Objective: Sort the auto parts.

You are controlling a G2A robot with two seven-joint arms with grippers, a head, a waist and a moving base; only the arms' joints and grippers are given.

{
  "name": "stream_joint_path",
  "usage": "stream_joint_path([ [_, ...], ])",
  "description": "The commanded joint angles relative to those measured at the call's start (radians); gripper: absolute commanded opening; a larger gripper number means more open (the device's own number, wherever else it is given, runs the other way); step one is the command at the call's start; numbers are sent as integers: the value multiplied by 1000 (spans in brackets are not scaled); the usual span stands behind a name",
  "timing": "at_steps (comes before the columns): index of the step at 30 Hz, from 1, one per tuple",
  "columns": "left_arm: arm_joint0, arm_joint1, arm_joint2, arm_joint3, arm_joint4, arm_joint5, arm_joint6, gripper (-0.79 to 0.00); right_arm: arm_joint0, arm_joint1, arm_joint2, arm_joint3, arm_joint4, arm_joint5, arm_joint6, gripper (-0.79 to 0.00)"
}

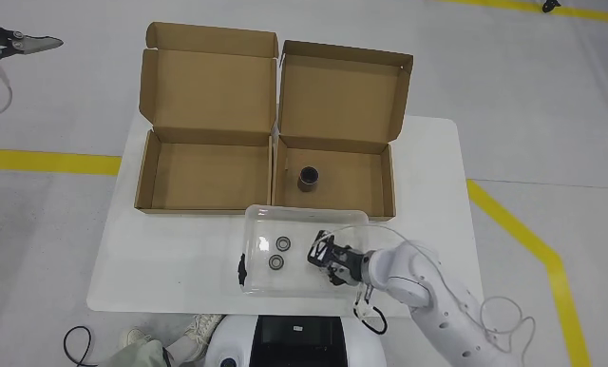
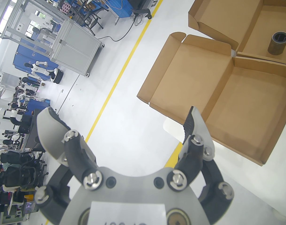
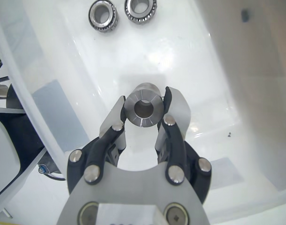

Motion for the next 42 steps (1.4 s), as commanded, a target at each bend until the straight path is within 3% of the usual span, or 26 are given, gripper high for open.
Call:
stream_joint_path([
  [1, 0, 0, 0, 0, 0, 0, 0, 0, -6, 3, 6, -11, -4, -9, -33, -785],
  [4, 0, 0, 0, 0, 0, 0, 0, 0, -16, 6, 17, -32, -23, -2, -89, -785],
  [10, 0, 0, 0, 0, 0, 0, 0, 0, -24, 8, 34, -45, -40, -35, -319, -785],
  [27, 0, 0, 0, 0, 0, 0, 0, 0, 88, -7, 56, -73, -27, -171, -853, -785],
  [42, 0, 0, 0, 0, 0, 0, 0, 0, 327, -42, 33, -170, -2, -95, -867, -785],
])
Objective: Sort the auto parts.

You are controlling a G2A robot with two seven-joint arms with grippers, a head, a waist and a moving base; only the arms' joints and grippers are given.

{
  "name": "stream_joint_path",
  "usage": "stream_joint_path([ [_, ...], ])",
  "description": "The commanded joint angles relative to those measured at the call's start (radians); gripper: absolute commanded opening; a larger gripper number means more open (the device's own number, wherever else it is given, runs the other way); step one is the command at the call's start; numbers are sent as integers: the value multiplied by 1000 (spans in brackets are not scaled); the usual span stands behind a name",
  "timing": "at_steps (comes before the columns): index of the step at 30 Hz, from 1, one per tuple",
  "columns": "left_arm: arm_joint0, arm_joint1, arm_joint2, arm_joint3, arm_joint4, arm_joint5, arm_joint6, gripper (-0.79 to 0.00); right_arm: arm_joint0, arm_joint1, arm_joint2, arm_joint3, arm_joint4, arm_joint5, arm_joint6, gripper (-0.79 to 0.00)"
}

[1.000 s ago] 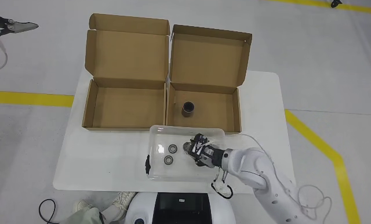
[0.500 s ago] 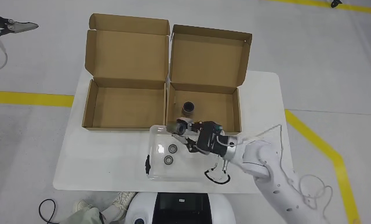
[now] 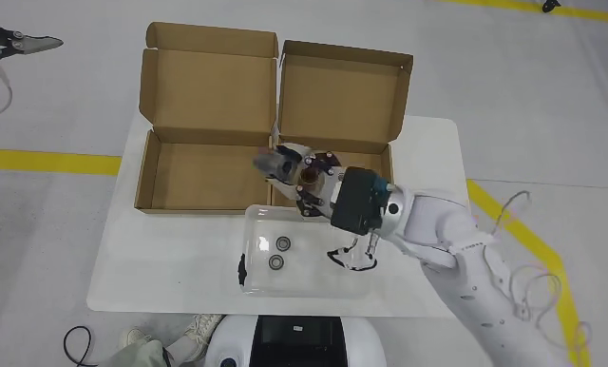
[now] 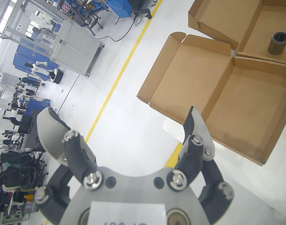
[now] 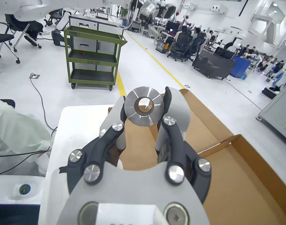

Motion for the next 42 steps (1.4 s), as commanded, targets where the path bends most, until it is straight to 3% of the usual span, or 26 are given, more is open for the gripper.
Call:
stream_joint_path([
  [1, 0, 0, 0, 0, 0, 0, 0, 0, 35, -5, -1, -2, 8, 4, -8, -785],
  [8, 0, 0, 0, 0, 0, 0, 0, 0, 101, -16, 0, -27, 24, 20, -3, -785],
  [15, 0, 0, 0, 0, 0, 0, 0, 0, 102, -19, 8, -33, 27, 11, -1, -785],
  [31, 0, 0, 0, 0, 0, 0, 0, 0, -17, -9, 32, 27, -1, -5, 4, -785],
  [42, 0, 0, 0, 0, 0, 0, 0, 0, -135, 13, 108, 113, -19, 12, 99, -785],
])
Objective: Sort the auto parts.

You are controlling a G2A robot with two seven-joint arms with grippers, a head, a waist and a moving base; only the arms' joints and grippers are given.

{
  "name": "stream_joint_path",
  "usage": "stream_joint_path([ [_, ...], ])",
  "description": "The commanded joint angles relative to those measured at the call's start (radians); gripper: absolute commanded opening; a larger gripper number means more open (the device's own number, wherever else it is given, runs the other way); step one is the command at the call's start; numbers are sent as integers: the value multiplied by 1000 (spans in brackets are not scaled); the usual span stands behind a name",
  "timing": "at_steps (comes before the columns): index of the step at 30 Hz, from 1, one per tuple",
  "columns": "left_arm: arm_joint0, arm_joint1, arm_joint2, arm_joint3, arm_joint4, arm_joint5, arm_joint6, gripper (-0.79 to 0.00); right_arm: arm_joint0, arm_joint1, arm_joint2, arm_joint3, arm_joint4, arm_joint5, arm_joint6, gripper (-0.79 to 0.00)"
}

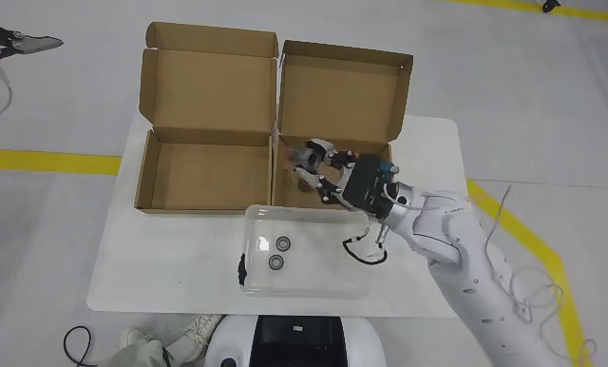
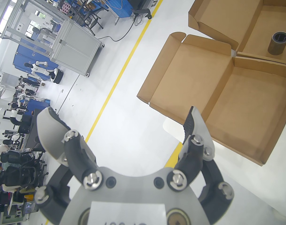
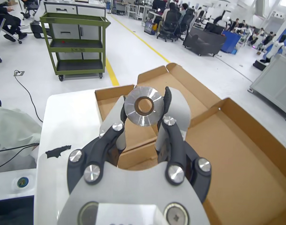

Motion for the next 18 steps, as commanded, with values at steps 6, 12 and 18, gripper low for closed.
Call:
stream_joint_path([
  [6, 0, 0, 0, 0, 0, 0, 0, 0, -35, 5, 9, 94, -6, 49, 97, -785],
  [12, 0, 0, 0, 0, 0, 0, 0, 0, -15, 0, -11, 189, 13, 106, 193, -785],
  [18, 0, 0, 0, 0, 0, 0, 0, 0, 17, -10, -30, 281, 61, 175, 249, -785],
])
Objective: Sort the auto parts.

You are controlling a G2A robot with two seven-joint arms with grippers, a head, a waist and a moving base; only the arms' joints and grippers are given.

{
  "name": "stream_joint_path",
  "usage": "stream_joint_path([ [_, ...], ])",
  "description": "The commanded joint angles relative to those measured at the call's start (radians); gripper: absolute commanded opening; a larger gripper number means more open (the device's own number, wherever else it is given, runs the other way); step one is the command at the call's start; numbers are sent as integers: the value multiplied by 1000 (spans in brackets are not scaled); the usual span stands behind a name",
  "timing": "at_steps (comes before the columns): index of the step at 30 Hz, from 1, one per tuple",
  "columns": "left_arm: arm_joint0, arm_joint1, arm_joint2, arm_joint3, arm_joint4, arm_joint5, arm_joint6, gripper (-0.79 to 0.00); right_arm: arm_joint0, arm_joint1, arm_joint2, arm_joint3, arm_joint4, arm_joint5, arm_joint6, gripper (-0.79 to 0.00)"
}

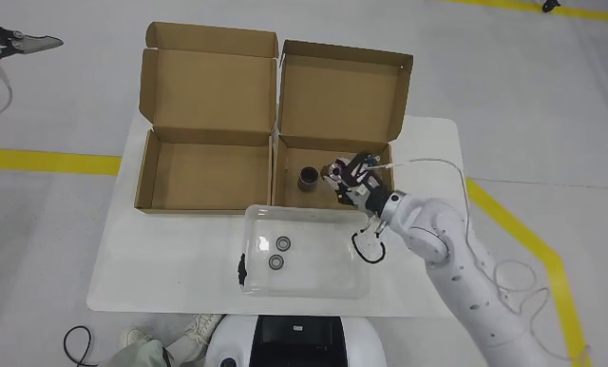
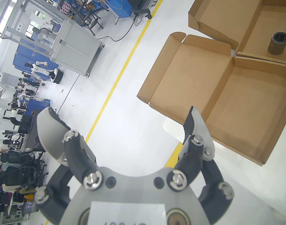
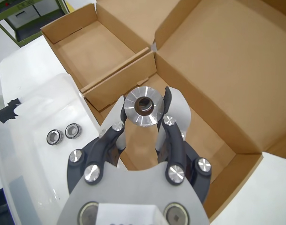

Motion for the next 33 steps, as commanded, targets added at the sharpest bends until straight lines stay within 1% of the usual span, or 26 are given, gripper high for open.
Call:
stream_joint_path([
  [1, 0, 0, 0, 0, 0, 0, 0, 0, 19, -5, -13, 31, 18, 16, 29, -785],
  [9, 0, 0, 0, 0, 0, 0, 0, 0, 127, -30, -74, 166, 83, 88, 151, -785],
  [16, 0, 0, 0, 0, 0, 0, 0, 0, 197, -53, -133, 221, 100, 172, 273, -785],
  [23, 0, 0, 0, 0, 0, 0, 0, 0, 251, -74, -181, 291, 110, 203, 327, -785],
  [27, 0, 0, 0, 0, 0, 0, 0, 0, 271, -85, -203, 329, 109, 211, 325, -785],
  [28, 0, 0, 0, 0, 0, 0, 0, 0, 274, -87, -207, 336, 109, 211, 321, -767],
  [29, 0, 0, 0, 0, 0, 0, 0, 0, 276, -89, -209, 343, 108, 211, 320, -730],
  [31, 0, 0, 0, 0, 0, 0, 0, 0, 280, -91, -214, 351, 102, 211, 319, -582],
  [33, 0, 0, 0, 0, 0, 0, 0, 0, 283, -93, -217, 356, 97, 209, 317, -409],
])
